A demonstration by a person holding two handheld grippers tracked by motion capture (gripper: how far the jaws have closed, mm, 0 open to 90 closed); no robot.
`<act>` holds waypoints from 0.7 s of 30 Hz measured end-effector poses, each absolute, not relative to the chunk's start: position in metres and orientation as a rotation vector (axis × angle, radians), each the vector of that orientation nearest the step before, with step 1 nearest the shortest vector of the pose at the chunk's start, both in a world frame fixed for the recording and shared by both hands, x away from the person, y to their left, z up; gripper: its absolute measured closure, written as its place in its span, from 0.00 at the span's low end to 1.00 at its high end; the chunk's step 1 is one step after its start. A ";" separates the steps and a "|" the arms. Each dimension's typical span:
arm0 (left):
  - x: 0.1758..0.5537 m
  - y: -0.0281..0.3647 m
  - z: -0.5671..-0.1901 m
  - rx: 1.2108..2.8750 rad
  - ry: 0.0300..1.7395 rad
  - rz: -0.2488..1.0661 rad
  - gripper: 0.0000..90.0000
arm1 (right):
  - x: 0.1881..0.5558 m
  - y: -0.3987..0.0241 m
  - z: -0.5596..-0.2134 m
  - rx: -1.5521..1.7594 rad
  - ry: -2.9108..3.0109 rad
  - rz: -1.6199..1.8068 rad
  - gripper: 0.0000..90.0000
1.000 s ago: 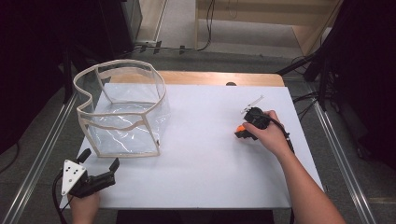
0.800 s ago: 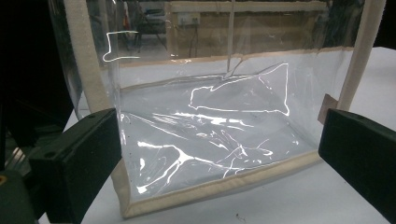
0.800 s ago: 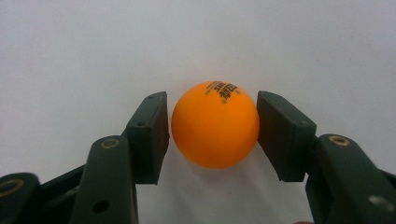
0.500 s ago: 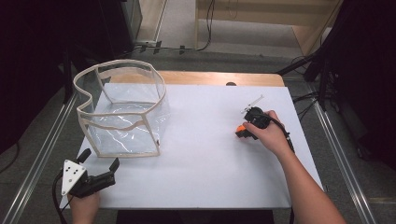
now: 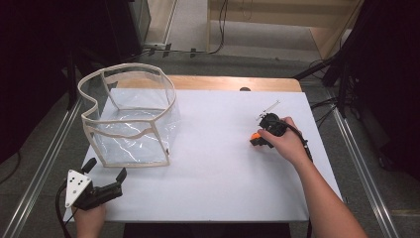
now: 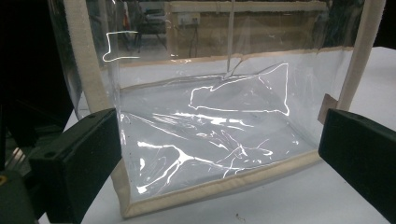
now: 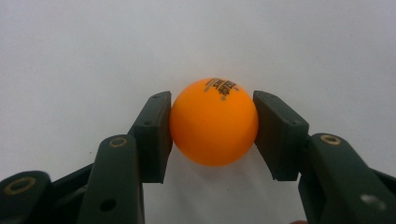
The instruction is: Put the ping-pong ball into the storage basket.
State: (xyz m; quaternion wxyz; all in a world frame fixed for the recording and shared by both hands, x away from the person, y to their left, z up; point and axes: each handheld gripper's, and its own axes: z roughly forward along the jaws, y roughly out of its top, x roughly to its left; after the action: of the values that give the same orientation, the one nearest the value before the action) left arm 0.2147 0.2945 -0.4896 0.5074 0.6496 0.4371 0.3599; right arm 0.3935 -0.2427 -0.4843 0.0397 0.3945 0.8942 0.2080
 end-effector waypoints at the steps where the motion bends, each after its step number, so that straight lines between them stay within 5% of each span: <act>1: 0.215 0.294 -0.490 1.566 1.054 0.867 0.00 | 0.393 -0.243 -0.484 1.210 2.740 0.636 0.53; 21: 0.215 0.294 -0.490 1.566 1.053 0.869 0.00 | 0.395 -0.243 -0.471 1.187 2.735 0.644 0.53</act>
State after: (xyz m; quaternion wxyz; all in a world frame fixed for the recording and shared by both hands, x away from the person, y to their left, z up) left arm 0.2147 0.2945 -0.4896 0.5073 0.6495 0.4370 0.3603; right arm 0.3946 -0.2430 -0.4707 0.0453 0.3888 0.8957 0.2110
